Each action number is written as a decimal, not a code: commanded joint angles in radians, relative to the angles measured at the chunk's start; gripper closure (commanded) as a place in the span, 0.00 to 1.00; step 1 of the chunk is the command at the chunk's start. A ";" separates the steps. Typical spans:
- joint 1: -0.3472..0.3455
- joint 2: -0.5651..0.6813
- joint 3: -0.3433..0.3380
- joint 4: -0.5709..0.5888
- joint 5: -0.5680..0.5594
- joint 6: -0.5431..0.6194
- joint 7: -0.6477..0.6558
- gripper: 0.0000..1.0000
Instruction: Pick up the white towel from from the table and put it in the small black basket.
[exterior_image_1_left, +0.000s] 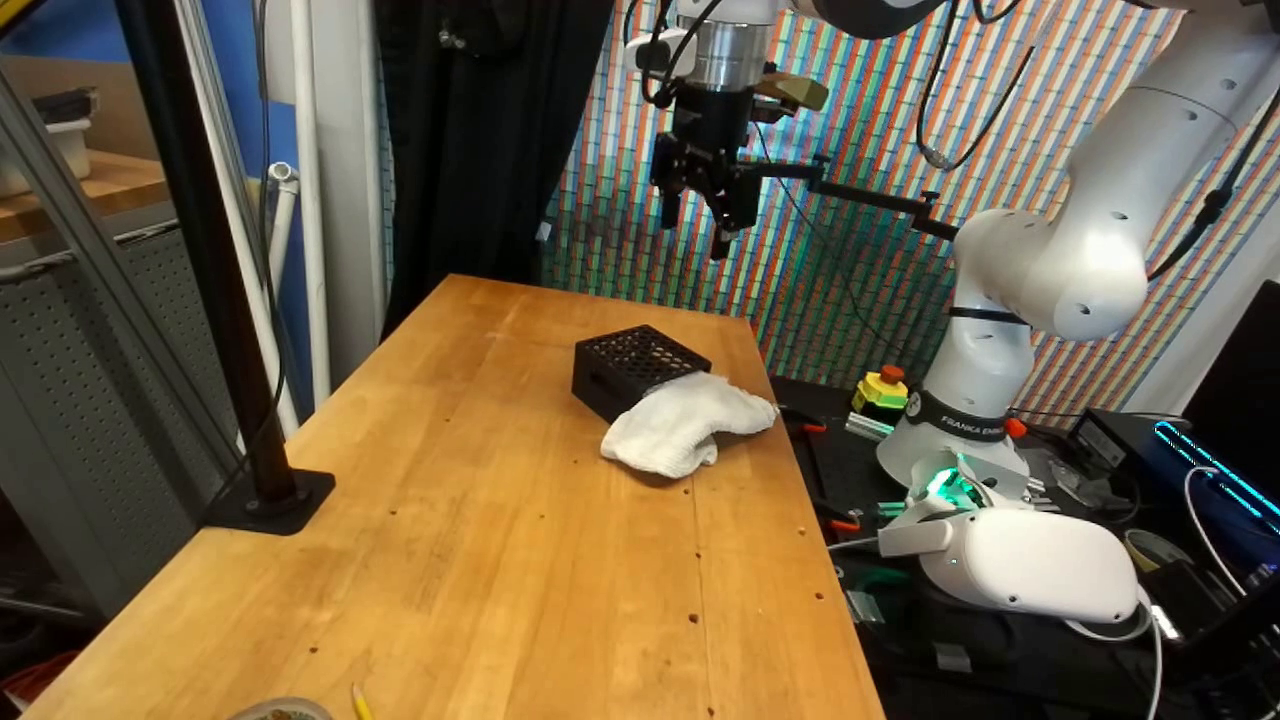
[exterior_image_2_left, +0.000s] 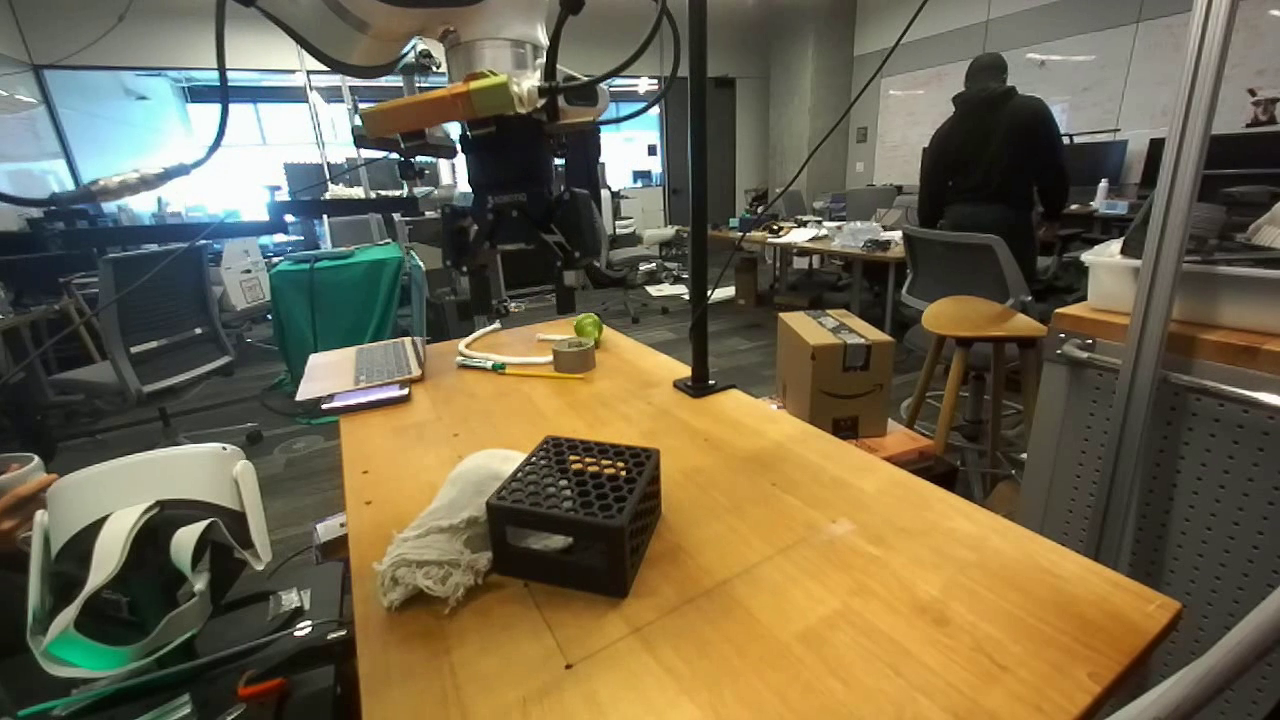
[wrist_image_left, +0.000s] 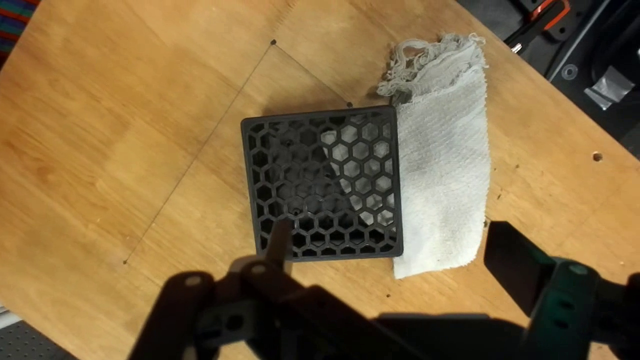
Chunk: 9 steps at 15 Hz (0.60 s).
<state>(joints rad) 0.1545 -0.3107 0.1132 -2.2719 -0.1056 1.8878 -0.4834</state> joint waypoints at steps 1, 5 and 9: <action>0.031 -0.053 -0.019 -0.061 0.038 -0.002 -0.040 0.00; 0.067 -0.094 -0.006 -0.160 0.039 0.012 -0.054 0.00; 0.124 -0.124 -0.001 -0.259 0.081 0.004 -0.080 0.00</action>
<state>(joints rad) 0.2399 -0.3735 0.1146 -2.4482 -0.0707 1.8874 -0.5241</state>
